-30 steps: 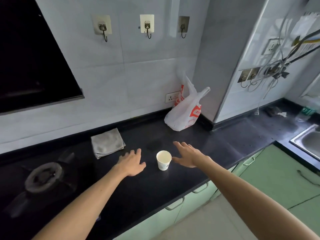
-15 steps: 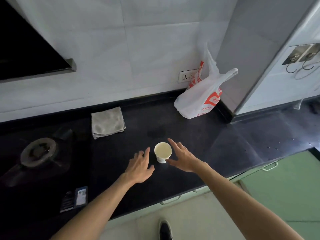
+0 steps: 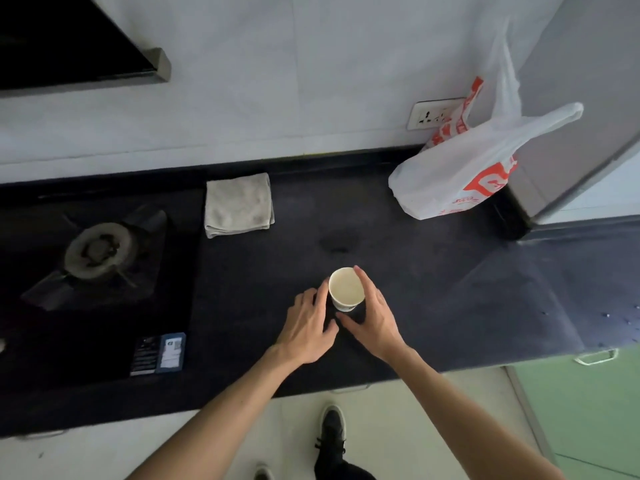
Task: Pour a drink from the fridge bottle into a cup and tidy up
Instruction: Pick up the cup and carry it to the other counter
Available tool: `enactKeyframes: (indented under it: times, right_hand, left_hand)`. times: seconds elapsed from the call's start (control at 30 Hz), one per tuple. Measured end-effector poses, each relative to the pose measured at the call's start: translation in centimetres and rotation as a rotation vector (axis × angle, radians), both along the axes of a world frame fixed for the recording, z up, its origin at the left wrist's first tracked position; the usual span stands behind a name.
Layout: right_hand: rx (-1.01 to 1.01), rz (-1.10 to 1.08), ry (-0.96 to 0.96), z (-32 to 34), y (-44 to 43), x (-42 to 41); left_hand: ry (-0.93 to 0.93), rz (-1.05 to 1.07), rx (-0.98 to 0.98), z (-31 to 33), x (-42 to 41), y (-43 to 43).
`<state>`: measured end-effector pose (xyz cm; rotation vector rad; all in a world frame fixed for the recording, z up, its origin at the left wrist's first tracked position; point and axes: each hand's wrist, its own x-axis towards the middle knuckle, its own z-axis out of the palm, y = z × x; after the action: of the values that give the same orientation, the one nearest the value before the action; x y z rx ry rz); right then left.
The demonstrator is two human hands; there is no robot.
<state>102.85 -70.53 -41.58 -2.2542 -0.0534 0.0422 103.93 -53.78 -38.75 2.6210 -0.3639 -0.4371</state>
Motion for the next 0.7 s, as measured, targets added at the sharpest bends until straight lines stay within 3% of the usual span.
enactKeyframes:
  times: [0.23, 0.5, 0.7]
  right_hand:
    - [0.072, -0.099, -0.045, 0.2, 1.2, 1.4]
    - [0.108, -0.002, -0.145, 4.8, 2.5, 4.4]
    - [0.13, 0.118, -0.19, 9.1, 5.2, 6.0]
  left_hand:
    - [0.113, 0.111, -0.219, 0.4, 0.6, 0.1]
    - [0.499, 0.793, -0.976, 4.5, 4.2, 1.1]
    - [0.63, 0.974, -1.407, 8.2, 5.7, 4.6]
